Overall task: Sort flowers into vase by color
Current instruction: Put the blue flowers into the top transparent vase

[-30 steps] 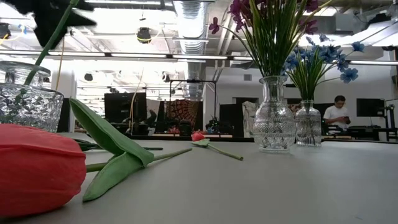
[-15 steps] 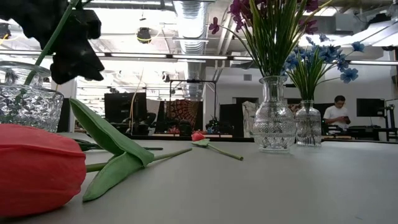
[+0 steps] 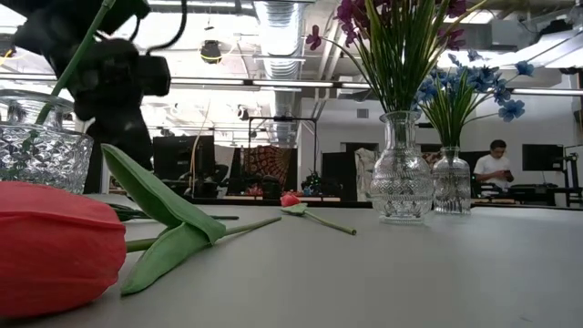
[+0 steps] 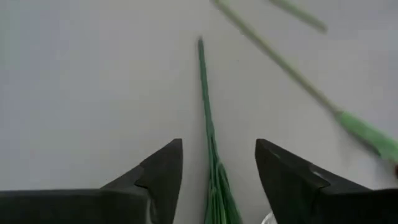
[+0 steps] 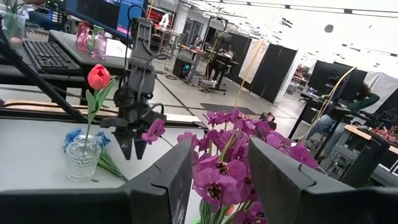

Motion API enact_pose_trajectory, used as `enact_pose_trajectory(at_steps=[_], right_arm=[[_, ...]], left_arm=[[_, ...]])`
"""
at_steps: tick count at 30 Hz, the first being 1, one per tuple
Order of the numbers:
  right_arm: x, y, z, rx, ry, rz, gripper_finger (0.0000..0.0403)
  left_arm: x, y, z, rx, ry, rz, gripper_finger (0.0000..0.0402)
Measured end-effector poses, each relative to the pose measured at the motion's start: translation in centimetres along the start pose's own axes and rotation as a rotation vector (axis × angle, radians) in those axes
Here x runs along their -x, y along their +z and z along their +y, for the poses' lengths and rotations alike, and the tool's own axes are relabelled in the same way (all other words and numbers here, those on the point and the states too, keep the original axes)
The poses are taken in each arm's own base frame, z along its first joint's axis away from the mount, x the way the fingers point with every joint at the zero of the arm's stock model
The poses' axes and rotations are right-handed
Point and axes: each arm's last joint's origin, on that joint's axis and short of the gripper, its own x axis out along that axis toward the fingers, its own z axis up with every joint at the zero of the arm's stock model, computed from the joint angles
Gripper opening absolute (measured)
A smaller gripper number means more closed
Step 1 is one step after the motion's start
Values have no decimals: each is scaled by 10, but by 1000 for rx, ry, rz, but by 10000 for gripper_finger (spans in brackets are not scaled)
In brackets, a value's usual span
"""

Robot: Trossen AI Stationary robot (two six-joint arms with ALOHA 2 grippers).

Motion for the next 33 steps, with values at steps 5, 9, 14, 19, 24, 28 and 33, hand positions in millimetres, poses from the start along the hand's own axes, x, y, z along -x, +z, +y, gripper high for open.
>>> enact_pose_trajectory(at_steps=[5, 9, 14, 19, 24, 28, 33], right_arm=[[0, 0, 0, 6, 0, 0, 182], [0, 0, 0, 6, 0, 0, 182], [0, 0, 0, 6, 0, 0, 182], [0, 0, 0, 5, 0, 0, 182], [0, 0, 0, 4, 0, 0, 182], [0, 0, 0, 4, 0, 0, 182], [0, 0, 0, 4, 0, 0, 182]], left_arm=[[-13, -3, 3, 5, 15, 80, 209], [-21, -7, 4, 3, 33, 122, 210], [-33, -8, 2, 5, 6, 152, 210], [-43, -9, 1, -22, -18, 179, 210], [-50, -12, 2, -36, 3, 204, 210], [-51, -13, 3, -56, 8, 209, 210], [-51, -13, 3, -60, 25, 200, 210]])
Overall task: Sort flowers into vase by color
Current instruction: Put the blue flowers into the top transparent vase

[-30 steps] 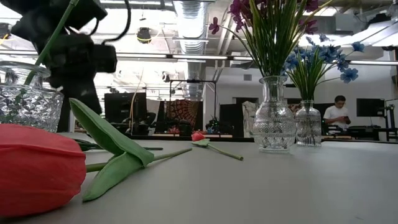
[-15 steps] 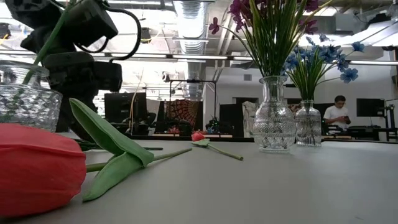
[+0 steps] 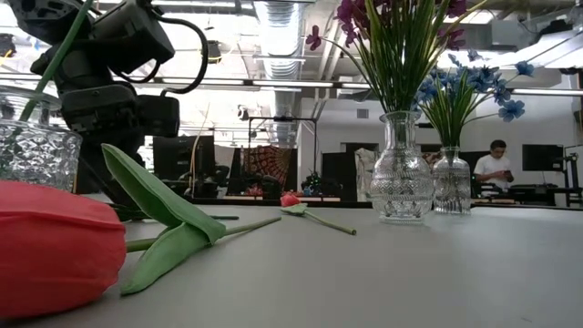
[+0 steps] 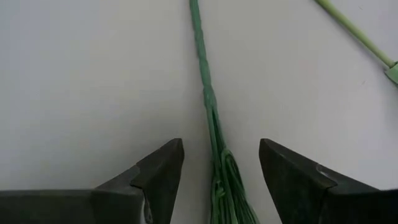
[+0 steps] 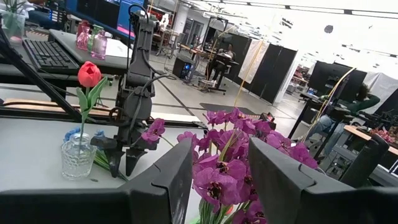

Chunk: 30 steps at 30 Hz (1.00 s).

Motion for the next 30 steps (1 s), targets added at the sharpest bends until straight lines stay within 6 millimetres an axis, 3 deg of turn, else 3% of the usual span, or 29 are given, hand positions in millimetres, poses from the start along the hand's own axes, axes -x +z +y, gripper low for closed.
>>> enact_pose_trajectory(at_steps=[10, 30], right_arm=[[0, 0, 0, 0, 0, 0, 182], [0, 0, 0, 1, 0, 0, 182]], left_arm=[[-1, -1, 1, -33, 20, -2, 202], [-1, -1, 4, -32, 80, -32, 27]])
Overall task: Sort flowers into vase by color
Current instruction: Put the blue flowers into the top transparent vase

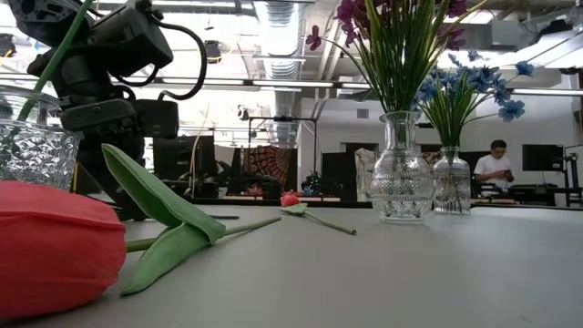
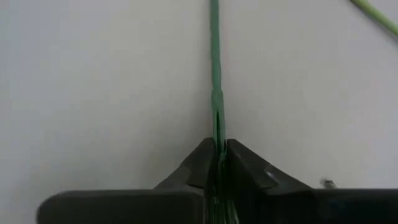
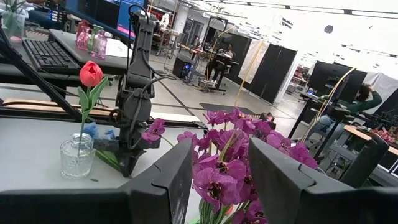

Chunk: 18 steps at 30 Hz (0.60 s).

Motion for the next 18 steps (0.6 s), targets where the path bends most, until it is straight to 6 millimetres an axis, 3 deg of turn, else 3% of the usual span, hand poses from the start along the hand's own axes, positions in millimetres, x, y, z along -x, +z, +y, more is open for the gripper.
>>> enact_pose_trajectory(at_steps=[4, 12, 18], right_arm=[[0, 0, 0, 0, 0, 0, 182], [0, 0, 0, -2, 0, 0, 182], [-4, 0, -1, -61, -16, 4, 182]], left_arm=[[0, 0, 0, 0, 1, -5, 6], [0, 1, 0, -3, 14, -20, 8], [7, 12, -5, -99, 97, -28, 9]])
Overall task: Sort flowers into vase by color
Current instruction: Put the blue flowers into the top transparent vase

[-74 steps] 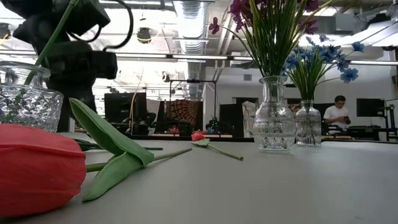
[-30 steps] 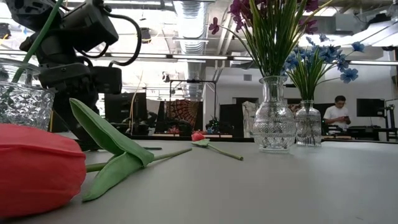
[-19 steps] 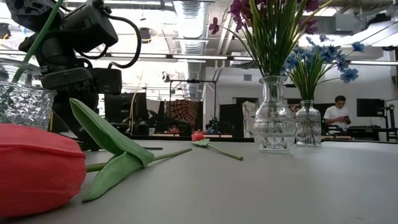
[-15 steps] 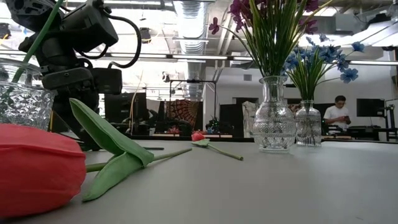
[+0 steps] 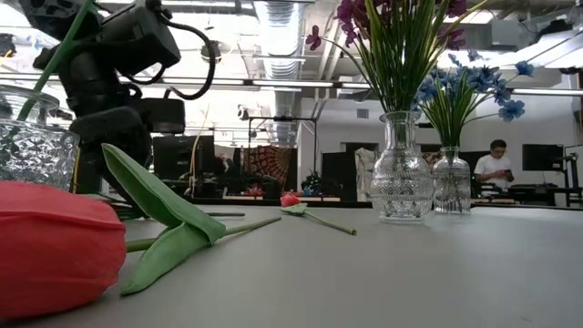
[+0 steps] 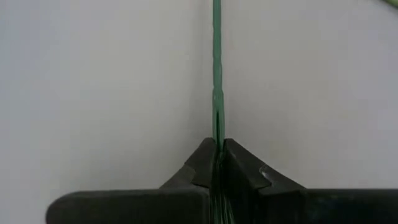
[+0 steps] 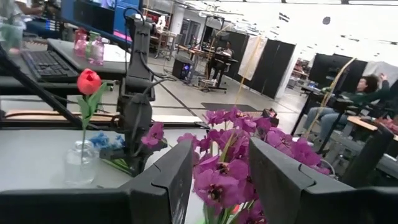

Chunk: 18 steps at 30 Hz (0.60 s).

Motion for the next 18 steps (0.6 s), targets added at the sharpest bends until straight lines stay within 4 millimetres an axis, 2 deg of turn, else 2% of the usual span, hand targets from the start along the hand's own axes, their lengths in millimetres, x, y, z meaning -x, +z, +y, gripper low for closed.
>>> enact_pose_trajectory(at_steps=[10, 18], right_arm=[[-17, -1, -3, 44, -66, 14, 182], [-27, 1, -1, 50, 32, -54, 182]], left_arm=[[21, 32, -5, -127, 152, -50, 9], [35, 66, 4, -148, 160, -102, 9]])
